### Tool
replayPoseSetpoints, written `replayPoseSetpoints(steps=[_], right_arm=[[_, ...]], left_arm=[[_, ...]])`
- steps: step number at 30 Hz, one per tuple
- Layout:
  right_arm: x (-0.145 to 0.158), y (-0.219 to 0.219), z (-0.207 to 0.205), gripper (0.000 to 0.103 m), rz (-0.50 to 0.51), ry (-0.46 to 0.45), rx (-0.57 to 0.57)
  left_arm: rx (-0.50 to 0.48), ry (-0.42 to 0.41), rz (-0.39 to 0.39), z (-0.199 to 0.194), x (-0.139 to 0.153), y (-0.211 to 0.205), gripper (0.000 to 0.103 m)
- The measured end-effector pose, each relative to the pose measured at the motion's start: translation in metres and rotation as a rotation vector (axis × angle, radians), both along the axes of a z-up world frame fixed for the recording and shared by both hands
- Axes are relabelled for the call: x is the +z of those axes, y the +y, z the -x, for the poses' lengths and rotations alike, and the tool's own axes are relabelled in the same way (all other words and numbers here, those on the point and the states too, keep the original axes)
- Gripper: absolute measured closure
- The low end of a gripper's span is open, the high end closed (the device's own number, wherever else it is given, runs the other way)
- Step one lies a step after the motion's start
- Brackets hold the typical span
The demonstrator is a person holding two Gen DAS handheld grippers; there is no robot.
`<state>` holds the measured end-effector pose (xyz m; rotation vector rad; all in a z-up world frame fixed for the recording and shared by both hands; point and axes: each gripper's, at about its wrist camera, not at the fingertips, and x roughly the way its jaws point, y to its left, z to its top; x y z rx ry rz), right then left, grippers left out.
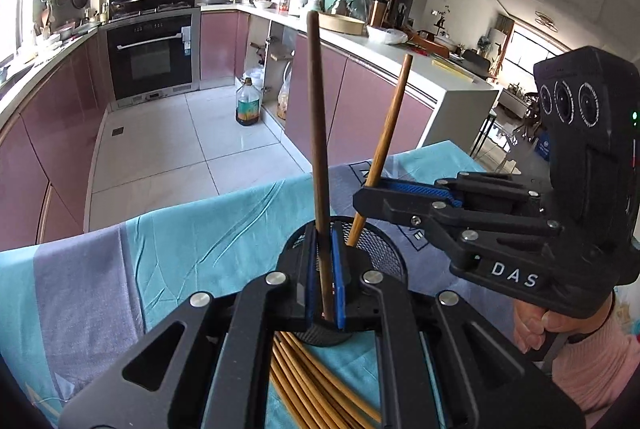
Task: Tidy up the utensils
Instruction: 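Lift the chopstick upright and lower it into the black mesh cup, then open the left tool and withdraw it from the cup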
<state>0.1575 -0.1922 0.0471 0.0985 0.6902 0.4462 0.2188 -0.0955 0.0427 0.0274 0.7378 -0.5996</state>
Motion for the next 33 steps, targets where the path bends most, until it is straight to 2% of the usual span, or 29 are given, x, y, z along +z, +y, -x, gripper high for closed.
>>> replayPoseSetpoints(steps=[7,9,10,14,15,18,24,29,33], right_arm=[[-0.008,0.003,-0.005,0.093,0.003,0.018,-0.028],[-0.009,0.005,-0.003,0.084,0.001,0.014,-0.039],[-0.010,0.004,-0.003,0.082,0.001,0.009,-0.045],[-0.009,0.001,-0.002,0.077,0.000,-0.008,-0.062],[-0.008,0.000,-0.002,0.075,0.001,-0.012,-0.066],[-0.006,-0.003,0.006,0.067,-0.003,-0.036,-0.074],[0.009,-0.008,0.038,0.057,-0.008,-0.122,-0.069],[0.012,-0.010,0.074,0.052,-0.029,-0.166,-0.005],[-0.010,-0.008,0.096,0.050,-0.046,-0.108,0.058]], left_arm=[[0.029,0.013,-0.010,-0.016,-0.016,-0.005,0.094],[0.036,0.011,-0.005,-0.017,-0.017,-0.004,0.091],[0.041,0.009,-0.002,-0.017,-0.017,-0.002,0.090],[0.076,-0.014,0.001,-0.015,-0.017,0.005,0.080],[0.084,-0.021,0.002,-0.013,-0.016,0.008,0.074],[0.129,-0.065,0.016,-0.002,-0.010,0.019,0.059],[0.189,-0.138,0.038,0.022,0.000,0.044,0.048],[0.227,-0.175,0.012,0.054,-0.005,0.065,0.043],[0.233,-0.127,-0.028,0.073,-0.028,0.078,0.043]])
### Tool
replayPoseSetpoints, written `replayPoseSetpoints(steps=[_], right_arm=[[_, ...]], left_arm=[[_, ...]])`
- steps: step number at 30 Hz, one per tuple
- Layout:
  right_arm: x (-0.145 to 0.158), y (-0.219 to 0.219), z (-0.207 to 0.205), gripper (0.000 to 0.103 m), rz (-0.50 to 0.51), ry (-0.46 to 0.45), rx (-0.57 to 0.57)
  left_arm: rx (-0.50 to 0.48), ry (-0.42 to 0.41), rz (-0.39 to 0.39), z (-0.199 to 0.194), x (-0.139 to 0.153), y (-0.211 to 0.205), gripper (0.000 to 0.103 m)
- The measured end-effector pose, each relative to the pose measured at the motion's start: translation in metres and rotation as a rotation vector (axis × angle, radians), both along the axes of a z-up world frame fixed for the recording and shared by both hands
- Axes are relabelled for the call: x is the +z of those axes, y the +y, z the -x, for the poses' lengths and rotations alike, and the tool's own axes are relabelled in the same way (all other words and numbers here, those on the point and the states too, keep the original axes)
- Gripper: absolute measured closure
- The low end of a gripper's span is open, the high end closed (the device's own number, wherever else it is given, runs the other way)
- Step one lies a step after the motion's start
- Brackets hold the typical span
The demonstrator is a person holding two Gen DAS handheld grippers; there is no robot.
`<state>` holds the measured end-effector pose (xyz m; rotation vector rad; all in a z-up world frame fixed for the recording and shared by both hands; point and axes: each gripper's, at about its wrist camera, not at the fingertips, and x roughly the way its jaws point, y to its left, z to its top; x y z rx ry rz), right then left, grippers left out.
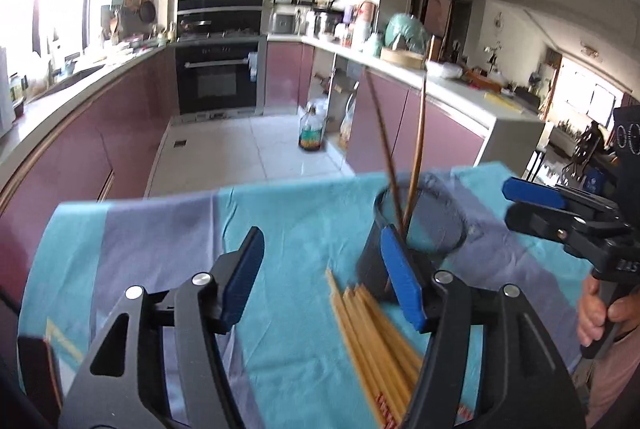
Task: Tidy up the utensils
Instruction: 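Open the left tool and withdraw it from the cup, then lower the left tool to the chopstick pile and grasp another chopstick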
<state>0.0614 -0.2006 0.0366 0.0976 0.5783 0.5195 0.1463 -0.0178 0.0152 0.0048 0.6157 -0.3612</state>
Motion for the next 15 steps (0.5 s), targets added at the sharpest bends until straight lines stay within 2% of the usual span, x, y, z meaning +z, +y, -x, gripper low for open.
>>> replayPoseSetpoints(steps=[8,15], right_arm=[[-0.070,0.026,0.012,0.051,0.086,0.180,0.038],[-0.092,0.038,0.016,0.057,0.117,0.227,0.029]], left_arm=[[-0.021,0.169,-0.044,0.022,-0.063,0.010,0.044],[-0.036,0.222,-0.063,0.033,-0.088,-0.006,0.044]])
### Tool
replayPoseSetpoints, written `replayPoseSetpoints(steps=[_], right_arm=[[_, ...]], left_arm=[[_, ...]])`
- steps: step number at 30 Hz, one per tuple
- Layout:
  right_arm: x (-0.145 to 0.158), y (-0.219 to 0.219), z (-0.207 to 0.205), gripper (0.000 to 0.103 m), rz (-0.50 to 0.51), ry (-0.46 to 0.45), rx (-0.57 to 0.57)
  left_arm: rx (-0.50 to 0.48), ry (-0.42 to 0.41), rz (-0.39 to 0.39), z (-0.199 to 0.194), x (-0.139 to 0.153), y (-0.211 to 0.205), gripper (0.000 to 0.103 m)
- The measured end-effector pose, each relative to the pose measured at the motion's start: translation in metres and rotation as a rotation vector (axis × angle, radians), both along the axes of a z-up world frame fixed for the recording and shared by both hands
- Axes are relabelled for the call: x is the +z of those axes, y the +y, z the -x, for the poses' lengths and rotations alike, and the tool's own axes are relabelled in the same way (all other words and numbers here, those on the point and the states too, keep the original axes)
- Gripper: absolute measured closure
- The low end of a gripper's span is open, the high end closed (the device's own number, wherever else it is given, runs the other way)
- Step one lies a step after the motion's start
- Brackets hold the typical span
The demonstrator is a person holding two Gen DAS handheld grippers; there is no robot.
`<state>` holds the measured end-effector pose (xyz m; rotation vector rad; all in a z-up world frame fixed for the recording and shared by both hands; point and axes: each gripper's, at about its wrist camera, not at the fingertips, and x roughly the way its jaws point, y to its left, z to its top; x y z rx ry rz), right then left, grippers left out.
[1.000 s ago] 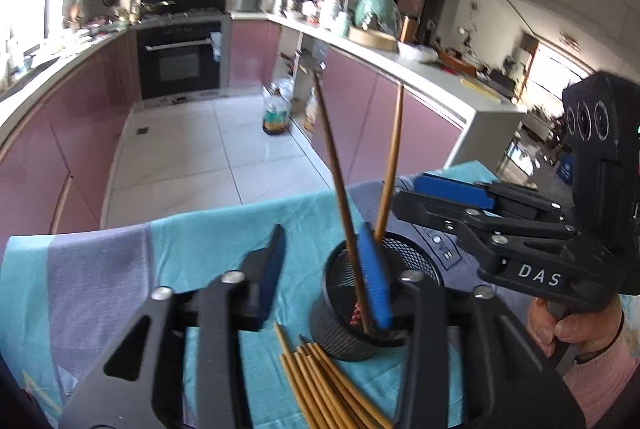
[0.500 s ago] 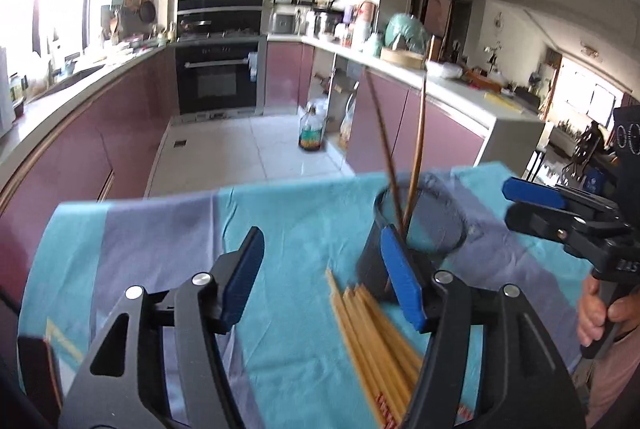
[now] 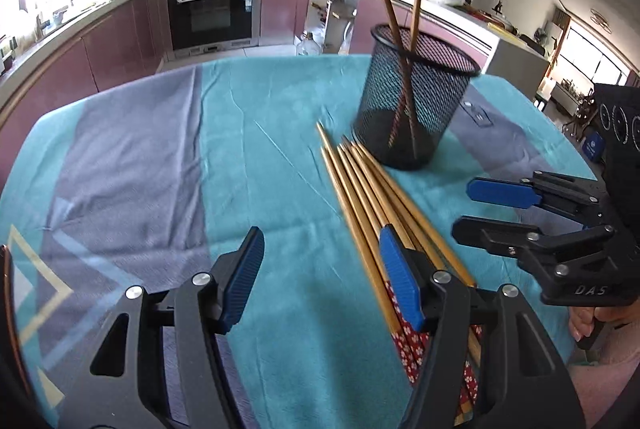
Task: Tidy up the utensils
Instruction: 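Lower the left tool to the chopstick pile and grasp another chopstick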
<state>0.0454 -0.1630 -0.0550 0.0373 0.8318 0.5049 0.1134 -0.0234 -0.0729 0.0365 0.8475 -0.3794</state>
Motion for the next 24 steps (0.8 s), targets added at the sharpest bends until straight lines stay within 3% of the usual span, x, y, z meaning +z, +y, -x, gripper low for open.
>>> replayPoseSetpoints(steps=[9,24], right_arm=[[-0.003,0.013,0.001,0.062,0.021,0.008,-0.007],[-0.012,0.021,-0.003,0.067,0.058,0.049,-0.021]], left_arm=[[-0.006,0.044,0.005,0.003,-0.013,-0.004,0.050],[-0.019,0.050,-0.008,0.002,-0.014,-0.012,0.050]])
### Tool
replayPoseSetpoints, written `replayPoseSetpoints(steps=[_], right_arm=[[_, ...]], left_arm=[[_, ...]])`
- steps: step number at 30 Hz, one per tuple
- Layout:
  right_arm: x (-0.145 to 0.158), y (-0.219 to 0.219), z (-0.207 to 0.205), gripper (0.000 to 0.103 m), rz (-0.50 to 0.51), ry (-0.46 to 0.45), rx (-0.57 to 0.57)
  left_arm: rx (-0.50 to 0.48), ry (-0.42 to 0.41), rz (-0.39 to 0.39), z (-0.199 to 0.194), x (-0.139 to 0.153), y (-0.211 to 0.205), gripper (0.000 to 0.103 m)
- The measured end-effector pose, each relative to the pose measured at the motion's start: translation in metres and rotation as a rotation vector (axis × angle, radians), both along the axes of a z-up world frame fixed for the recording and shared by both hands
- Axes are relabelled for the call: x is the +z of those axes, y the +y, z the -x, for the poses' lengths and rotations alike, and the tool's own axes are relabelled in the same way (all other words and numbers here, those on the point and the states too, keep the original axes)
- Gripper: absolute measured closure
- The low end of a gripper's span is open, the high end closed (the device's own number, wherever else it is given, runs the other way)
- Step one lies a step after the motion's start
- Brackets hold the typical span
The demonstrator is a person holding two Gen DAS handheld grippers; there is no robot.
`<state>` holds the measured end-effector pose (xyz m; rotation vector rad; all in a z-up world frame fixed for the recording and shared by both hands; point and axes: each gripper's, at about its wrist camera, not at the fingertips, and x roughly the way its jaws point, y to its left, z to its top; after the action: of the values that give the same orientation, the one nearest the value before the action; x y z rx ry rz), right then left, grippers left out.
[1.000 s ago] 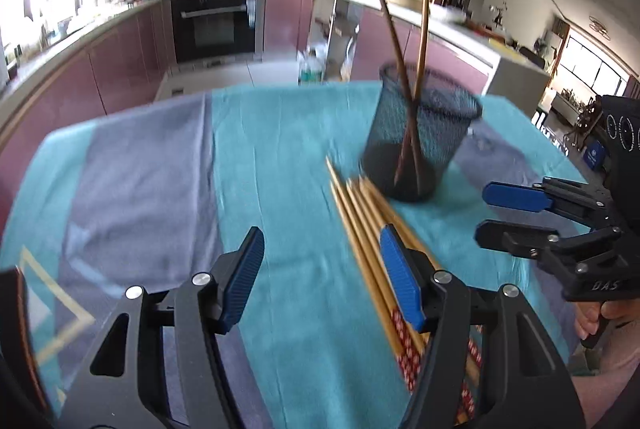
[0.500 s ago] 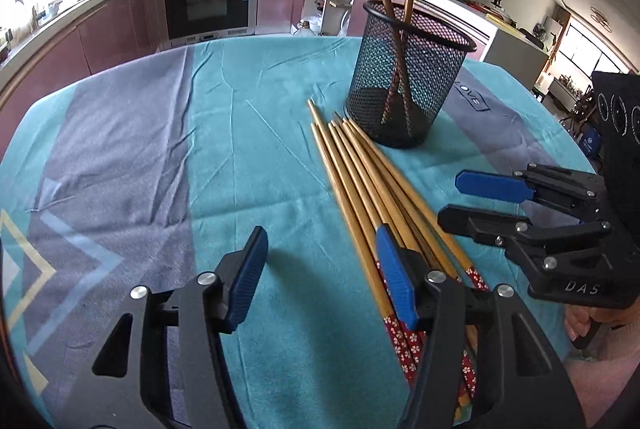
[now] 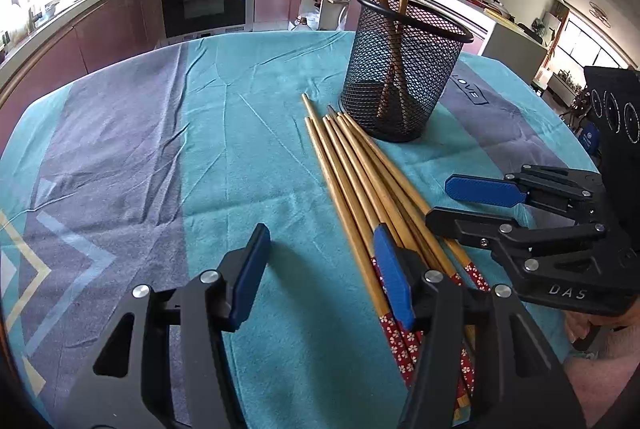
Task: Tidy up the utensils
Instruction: 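Lower the left tool to the chopstick pile and grasp another chopstick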
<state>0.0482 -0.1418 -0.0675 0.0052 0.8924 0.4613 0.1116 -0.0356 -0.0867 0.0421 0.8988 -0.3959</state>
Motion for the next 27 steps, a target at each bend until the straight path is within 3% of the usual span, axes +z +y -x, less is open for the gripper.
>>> replayPoseSetpoints(steps=[13,18,27], right_arm=[[-0.003,0.005,-0.001,0.073,0.028,-0.001,-0.003],[-0.003,0.003,-0.001,0.081,0.036,0.003,-0.015],[-0.002,0.011,-0.006,0.081,0.083,-0.010,-0.012]], left_arm=[[0.011,0.005,0.009,-0.004,-0.002,0.004,0.061],[0.007,0.003,-0.009,-0.002,-0.002,0.005,0.065],[0.016,0.009,-0.027,-0.013,-0.002,0.001,0.067]])
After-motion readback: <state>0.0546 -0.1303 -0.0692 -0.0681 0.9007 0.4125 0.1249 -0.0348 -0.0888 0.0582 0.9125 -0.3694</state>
